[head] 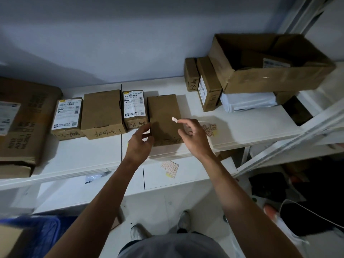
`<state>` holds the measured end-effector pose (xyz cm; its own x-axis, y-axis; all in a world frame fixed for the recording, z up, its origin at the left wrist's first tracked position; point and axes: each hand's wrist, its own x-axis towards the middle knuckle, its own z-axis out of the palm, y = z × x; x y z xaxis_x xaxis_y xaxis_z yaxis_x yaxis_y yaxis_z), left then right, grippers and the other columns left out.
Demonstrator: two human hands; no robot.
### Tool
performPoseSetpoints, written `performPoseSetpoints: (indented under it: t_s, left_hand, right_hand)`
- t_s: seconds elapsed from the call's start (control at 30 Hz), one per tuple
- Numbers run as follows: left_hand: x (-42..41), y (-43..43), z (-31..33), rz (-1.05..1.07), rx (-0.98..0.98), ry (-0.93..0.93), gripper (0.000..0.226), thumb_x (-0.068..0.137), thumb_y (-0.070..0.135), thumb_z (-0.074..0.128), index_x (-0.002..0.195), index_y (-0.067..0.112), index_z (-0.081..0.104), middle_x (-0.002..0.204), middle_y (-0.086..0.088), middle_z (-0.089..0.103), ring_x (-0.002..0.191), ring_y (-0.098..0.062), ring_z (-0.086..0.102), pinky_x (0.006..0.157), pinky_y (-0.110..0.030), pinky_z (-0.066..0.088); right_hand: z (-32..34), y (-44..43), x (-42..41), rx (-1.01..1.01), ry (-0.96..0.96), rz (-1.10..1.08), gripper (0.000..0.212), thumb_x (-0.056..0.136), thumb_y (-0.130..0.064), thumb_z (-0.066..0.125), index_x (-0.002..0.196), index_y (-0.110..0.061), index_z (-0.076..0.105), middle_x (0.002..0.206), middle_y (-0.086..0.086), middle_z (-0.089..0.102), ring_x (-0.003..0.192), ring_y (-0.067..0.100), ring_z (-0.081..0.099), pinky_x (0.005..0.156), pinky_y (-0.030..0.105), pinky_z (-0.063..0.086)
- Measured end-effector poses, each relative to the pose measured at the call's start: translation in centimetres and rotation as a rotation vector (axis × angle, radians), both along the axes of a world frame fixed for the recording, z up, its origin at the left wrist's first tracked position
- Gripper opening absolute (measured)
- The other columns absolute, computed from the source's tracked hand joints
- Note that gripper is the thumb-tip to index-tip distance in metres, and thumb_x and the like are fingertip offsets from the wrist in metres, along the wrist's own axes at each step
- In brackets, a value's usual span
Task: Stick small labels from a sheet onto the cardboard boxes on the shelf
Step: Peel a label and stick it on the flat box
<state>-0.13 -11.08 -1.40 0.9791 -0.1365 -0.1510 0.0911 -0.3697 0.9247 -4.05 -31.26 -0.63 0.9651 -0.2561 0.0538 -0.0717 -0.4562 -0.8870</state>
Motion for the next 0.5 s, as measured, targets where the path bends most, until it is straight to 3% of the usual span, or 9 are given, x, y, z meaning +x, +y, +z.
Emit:
performPoseSetpoints:
  t_s: [0.07, 0.17, 0.23, 0.33, 0.5]
  left_hand:
    - [-0.11, -0.03, -0.13, -0.012, 0.015, -0.016, 0.046, 0.086, 0.016, 0.054, 0.13, 0.031, 0.062, 0.124, 0.01, 0.068, 0.109, -0.011, 0.067, 0.089, -0.028, 0.055]
    - [-0.29, -0.2, -0.15, -0.003, 0.034, -0.024, 0.043, 0.093, 0.008, 0.055, 0.13, 0.029, 0.061, 0.126, 0.006, 0.066, 0.11, -0.011, 0.066, 0.083, -0.024, 0.053]
    - [-0.17, -0.22, -0.18, 0.012, 0.061, -0.008, 0.041, 0.094, 0.015, 0.055, 0.132, 0.029, 0.061, 0.124, 0.004, 0.067, 0.108, -0.012, 0.066, 0.083, -0.025, 0.054]
    - [0.12, -0.03, -0.36, 0.024, 0.099, 0.028, 0.04, 0.094, 0.028, 0.055, 0.133, 0.032, 0.061, 0.118, 0.006, 0.069, 0.104, -0.015, 0.066, 0.094, -0.037, 0.055]
    - [0.24, 0.18, -0.48, 0.016, 0.111, 0.015, 0.041, 0.095, 0.019, 0.056, 0.134, 0.028, 0.061, 0.122, 0.001, 0.069, 0.108, -0.019, 0.066, 0.098, -0.041, 0.054]
  right_hand:
    - [-0.07, -0.09, -0.01, 0.006, 0.004, 0.011, 0.026, 0.094, -0.018, 0.064, 0.118, -0.026, 0.071, 0.123, -0.005, 0.059, 0.113, 0.005, 0.055, 0.1, 0.028, 0.049]
    - [-0.05, -0.08, -0.02, 0.044, 0.035, 0.012, 0.025, 0.095, -0.019, 0.063, 0.117, -0.027, 0.071, 0.126, -0.004, 0.062, 0.115, 0.006, 0.057, 0.094, 0.019, 0.046]
    - [-0.07, 0.01, 0.1, 0.082, 0.076, 0.015, 0.025, 0.096, -0.02, 0.063, 0.118, -0.028, 0.071, 0.129, -0.003, 0.064, 0.114, 0.007, 0.059, 0.088, 0.012, 0.043]
    - [-0.24, 0.12, 0.24, 0.116, 0.096, 0.009, 0.024, 0.096, -0.022, 0.063, 0.116, -0.03, 0.071, 0.13, -0.001, 0.066, 0.11, 0.008, 0.061, 0.087, 0.015, 0.044]
    - [-0.32, 0.1, 0.2, 0.162, 0.1, 0.0, 0.023, 0.095, -0.021, 0.064, 0.113, -0.032, 0.073, 0.127, -0.001, 0.066, 0.113, 0.007, 0.061, 0.09, 0.019, 0.044]
